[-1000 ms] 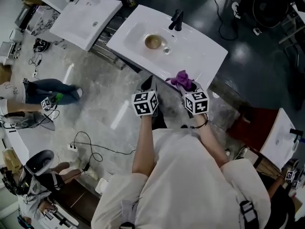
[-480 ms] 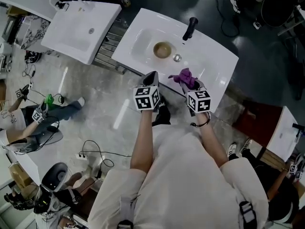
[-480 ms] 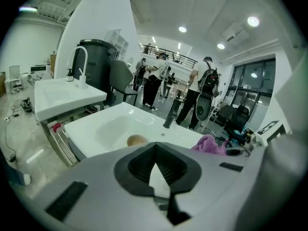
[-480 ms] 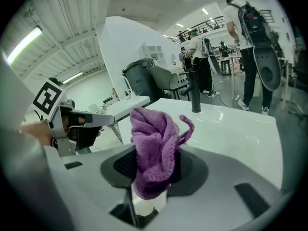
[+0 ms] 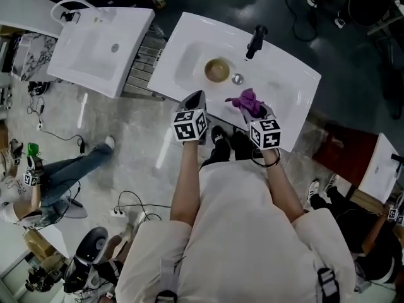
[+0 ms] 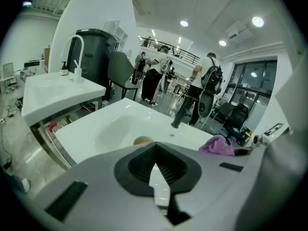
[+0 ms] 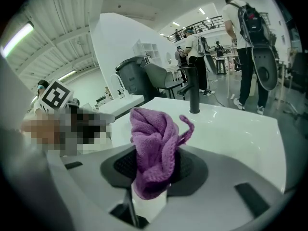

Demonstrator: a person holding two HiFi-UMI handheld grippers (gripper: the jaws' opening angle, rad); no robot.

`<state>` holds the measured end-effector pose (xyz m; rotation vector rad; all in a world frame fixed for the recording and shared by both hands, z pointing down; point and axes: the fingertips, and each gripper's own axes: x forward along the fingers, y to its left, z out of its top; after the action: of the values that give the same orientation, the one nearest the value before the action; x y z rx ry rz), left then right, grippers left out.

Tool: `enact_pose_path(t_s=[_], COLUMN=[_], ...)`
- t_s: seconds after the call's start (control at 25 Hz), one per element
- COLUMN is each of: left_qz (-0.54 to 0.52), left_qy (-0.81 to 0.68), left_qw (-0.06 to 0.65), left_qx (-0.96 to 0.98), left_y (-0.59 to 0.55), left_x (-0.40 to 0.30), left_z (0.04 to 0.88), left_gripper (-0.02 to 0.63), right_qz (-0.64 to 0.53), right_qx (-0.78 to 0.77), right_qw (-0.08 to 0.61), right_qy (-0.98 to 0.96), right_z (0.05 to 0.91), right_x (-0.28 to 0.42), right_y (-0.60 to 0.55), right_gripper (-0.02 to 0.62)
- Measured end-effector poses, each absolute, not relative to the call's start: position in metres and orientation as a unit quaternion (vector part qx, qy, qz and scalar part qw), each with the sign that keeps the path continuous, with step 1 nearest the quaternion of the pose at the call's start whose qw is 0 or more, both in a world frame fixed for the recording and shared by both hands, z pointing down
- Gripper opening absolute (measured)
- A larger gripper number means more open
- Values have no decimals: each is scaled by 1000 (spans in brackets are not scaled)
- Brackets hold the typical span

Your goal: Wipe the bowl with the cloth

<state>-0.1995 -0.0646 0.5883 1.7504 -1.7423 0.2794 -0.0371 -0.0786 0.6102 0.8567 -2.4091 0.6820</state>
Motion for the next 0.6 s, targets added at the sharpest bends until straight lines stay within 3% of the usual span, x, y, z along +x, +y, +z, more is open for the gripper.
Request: enact_pose_path(t_s=[0.6], left_qz=[178], left_qy=[-633], left_qw=[393], left_qx=[643], left_y=[-138], left_x=[-265], left_z=[664], left_gripper=[6], right_qz=[246], right_qx=[287], right_qw=[266], right_qy=[-887], right_z=[624], right_x=[-73], right_y=[-140], right_gripper=[135])
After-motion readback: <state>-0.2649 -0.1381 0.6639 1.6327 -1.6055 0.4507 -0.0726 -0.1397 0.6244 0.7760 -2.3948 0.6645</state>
